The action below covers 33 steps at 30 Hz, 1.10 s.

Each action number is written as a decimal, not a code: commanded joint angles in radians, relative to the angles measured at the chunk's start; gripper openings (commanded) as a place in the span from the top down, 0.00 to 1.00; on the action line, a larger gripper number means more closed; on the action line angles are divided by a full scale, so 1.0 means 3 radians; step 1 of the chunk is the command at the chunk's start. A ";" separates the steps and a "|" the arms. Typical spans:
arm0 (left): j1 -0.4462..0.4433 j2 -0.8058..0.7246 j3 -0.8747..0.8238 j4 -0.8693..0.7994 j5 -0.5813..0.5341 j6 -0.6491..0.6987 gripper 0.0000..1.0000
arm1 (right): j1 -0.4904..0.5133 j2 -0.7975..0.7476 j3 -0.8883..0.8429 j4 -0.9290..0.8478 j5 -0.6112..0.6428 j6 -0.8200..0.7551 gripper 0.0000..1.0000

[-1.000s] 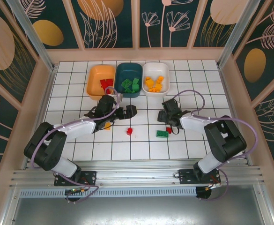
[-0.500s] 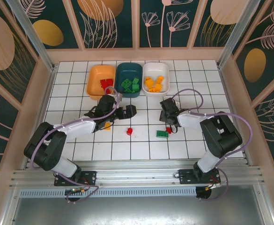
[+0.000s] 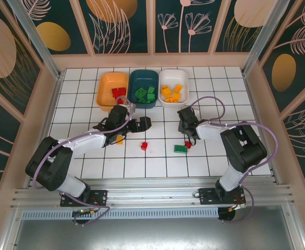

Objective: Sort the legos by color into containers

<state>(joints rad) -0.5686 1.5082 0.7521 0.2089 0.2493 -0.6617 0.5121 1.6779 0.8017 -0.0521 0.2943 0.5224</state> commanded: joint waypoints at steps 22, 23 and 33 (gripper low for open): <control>0.1028 -0.0514 -0.0644 -0.0012 0.0056 -0.0740 0.02 | 0.0380 0.1871 0.3215 -0.0327 -0.0379 -0.0855 0.58; 0.1028 -0.0575 -0.0642 -0.0066 0.0023 -0.0708 0.02 | 0.0372 0.1944 0.3330 -0.0388 -0.0409 -0.0866 0.57; 0.1024 -0.0925 -0.0601 -0.0649 -0.0562 -0.0450 0.01 | 0.0453 0.1778 0.3615 -0.0565 -0.0318 -0.1025 0.33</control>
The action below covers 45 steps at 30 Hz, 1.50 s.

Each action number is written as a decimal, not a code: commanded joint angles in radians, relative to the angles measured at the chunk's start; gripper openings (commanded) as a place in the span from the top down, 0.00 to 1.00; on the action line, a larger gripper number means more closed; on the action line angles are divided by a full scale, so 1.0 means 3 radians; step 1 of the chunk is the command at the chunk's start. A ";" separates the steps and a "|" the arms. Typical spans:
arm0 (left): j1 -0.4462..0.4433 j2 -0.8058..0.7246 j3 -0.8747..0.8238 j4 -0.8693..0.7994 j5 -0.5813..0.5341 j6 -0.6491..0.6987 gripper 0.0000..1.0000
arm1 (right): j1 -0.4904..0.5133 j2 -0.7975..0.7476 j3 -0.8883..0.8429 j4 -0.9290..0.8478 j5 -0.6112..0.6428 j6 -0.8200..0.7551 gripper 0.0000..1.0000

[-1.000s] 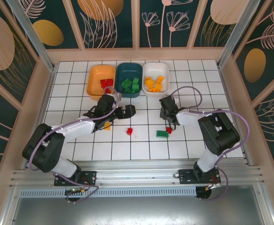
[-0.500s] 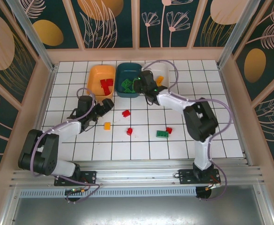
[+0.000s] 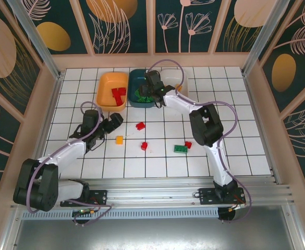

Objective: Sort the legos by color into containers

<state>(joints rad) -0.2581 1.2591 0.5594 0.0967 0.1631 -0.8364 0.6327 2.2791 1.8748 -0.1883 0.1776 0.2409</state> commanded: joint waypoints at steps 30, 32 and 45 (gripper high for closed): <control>-0.1151 0.0942 0.0392 -0.0993 -0.1478 0.0630 0.38 | 0.0031 -0.2693 -0.3163 0.0499 0.0575 0.0166 0.37; -0.1151 0.0980 0.0374 -0.0919 -0.1409 0.0641 0.49 | 0.0009 -0.2762 -0.3227 0.0493 0.0600 0.0163 0.37; -0.1219 0.0500 0.0978 -0.1250 -0.1426 0.0794 0.70 | -0.0374 -0.3144 -0.3652 0.0737 0.0467 0.0318 0.37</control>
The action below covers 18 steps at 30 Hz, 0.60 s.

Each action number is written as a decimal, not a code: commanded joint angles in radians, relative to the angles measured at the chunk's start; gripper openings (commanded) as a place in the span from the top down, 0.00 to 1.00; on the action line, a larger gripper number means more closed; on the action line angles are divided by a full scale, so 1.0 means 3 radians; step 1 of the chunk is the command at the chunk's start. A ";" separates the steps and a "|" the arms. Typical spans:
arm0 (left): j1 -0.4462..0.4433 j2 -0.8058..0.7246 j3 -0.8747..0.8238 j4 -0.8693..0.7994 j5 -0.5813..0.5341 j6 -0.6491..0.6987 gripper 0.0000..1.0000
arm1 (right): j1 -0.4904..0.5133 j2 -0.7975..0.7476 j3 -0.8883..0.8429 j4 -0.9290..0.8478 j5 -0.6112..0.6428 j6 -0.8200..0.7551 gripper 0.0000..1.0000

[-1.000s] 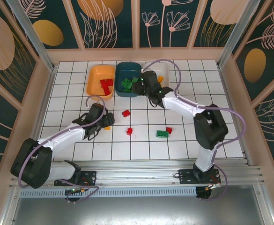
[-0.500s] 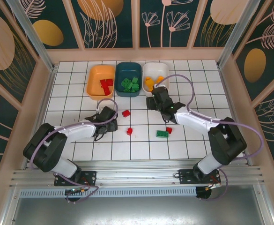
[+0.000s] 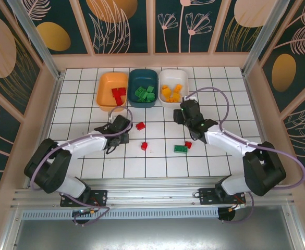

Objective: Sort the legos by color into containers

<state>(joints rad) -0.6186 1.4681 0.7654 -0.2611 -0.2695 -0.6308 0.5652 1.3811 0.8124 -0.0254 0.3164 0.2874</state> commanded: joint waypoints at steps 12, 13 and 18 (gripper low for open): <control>-0.0040 0.1159 0.2184 0.0385 0.1046 0.0463 0.73 | -0.0951 -0.0503 -0.0843 0.0738 -0.0691 0.0737 0.38; -0.0043 0.1313 0.2362 0.0406 0.1170 0.0476 0.72 | -0.0977 -0.0496 -0.0864 0.0756 -0.0731 0.0752 0.38; -0.0093 0.2068 0.3272 0.0250 0.1507 0.0528 0.72 | -0.1012 -0.0479 -0.0867 0.0775 -0.0809 0.0777 0.38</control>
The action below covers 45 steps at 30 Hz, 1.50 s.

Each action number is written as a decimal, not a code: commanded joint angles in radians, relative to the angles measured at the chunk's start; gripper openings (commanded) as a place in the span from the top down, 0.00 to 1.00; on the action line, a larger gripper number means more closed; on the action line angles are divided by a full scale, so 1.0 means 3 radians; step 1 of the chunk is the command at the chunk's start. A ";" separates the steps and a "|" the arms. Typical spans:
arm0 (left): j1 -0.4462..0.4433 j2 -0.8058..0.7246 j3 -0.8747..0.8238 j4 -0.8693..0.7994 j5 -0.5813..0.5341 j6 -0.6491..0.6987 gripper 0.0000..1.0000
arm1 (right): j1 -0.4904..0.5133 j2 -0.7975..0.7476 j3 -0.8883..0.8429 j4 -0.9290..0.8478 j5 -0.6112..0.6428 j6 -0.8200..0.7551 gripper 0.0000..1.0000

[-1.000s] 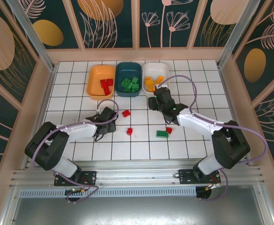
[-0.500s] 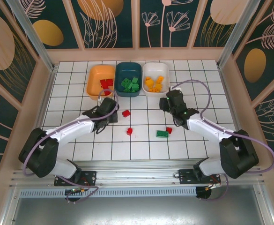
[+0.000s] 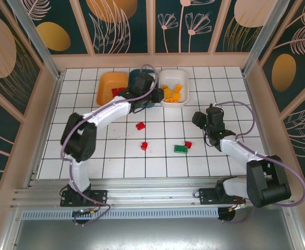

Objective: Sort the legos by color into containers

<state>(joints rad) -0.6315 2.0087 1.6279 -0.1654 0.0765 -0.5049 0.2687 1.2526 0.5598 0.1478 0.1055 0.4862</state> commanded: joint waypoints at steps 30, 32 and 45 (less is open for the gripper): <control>-0.0123 0.1052 0.1552 -0.0130 0.0568 -0.0045 0.46 | 0.0251 -0.0252 0.0030 -0.0099 0.0272 0.0131 0.34; -0.0124 0.0670 0.1158 0.0060 0.0438 0.0033 0.39 | 0.0548 -0.0302 0.0082 -0.0404 0.0603 0.0214 0.28; 0.0007 -0.1548 -0.2109 0.1244 -0.0584 -0.0355 0.02 | 0.2169 -0.0508 -0.0124 -0.1776 0.1145 0.1854 0.01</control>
<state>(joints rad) -0.6403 1.5684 1.1213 0.1375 -0.0284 -0.5514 0.8639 1.0863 0.5362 -0.2924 0.3965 0.8814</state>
